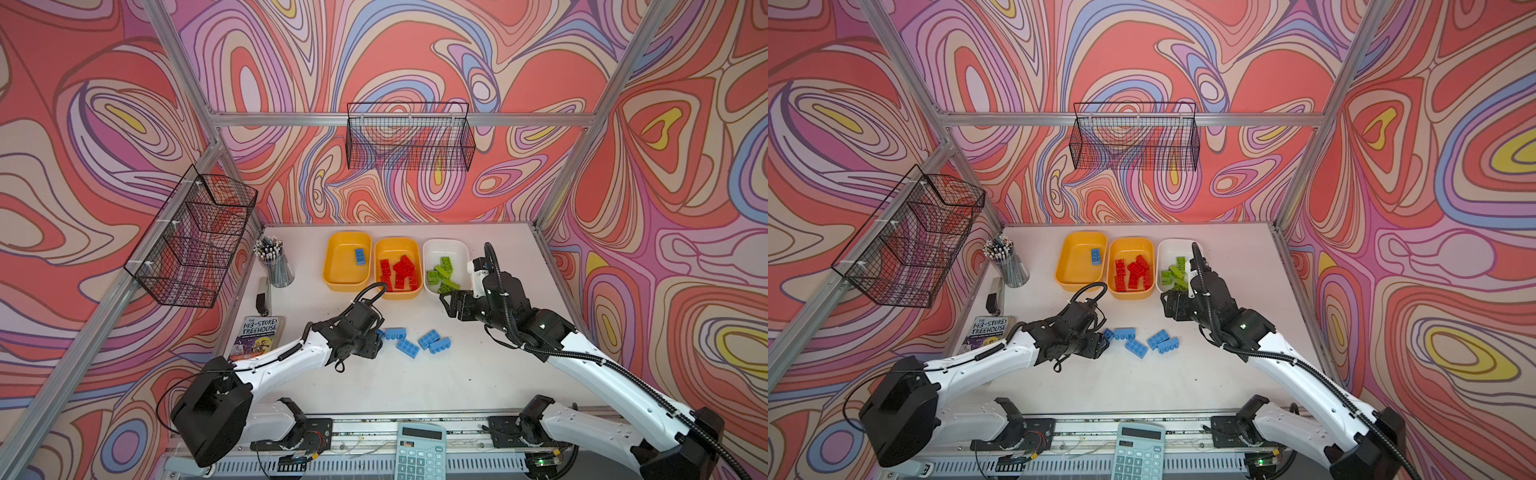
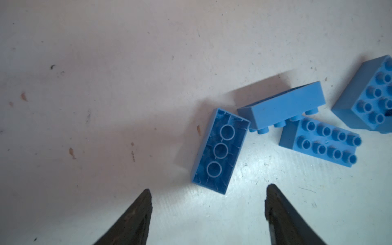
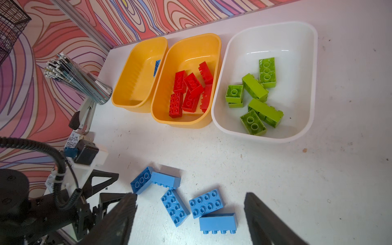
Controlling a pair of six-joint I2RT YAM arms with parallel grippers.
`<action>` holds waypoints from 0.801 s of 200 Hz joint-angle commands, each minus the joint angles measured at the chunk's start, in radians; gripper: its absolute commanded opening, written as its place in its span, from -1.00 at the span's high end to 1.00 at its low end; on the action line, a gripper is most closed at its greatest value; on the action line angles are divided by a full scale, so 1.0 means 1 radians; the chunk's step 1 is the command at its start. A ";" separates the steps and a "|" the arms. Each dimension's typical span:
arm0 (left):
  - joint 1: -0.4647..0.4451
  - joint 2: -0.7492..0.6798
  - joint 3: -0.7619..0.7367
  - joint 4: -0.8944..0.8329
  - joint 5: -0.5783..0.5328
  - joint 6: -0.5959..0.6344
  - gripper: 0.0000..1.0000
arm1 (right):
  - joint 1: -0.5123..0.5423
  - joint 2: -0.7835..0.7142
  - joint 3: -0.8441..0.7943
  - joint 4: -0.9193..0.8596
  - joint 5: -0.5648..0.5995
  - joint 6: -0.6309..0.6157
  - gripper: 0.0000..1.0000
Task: Sort the legos into containers by color
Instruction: 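Move the left gripper back to the light-blue bricks and grasp one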
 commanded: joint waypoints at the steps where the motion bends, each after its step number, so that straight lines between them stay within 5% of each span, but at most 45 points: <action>1: -0.009 0.072 0.027 0.065 0.014 0.023 -0.39 | 0.003 -0.044 -0.015 -0.042 0.002 0.023 -0.70; 56: -0.009 0.247 0.115 0.029 -0.056 0.035 -0.16 | 0.002 -0.103 -0.038 -0.081 0.035 0.039 -0.70; 104: -0.009 0.309 0.160 -0.032 -0.069 0.003 0.48 | 0.003 -0.097 -0.034 -0.075 0.046 0.035 -0.71; 160: -0.009 0.268 0.187 -0.157 -0.153 -0.041 0.60 | 0.003 -0.045 -0.024 -0.027 0.043 0.014 -0.71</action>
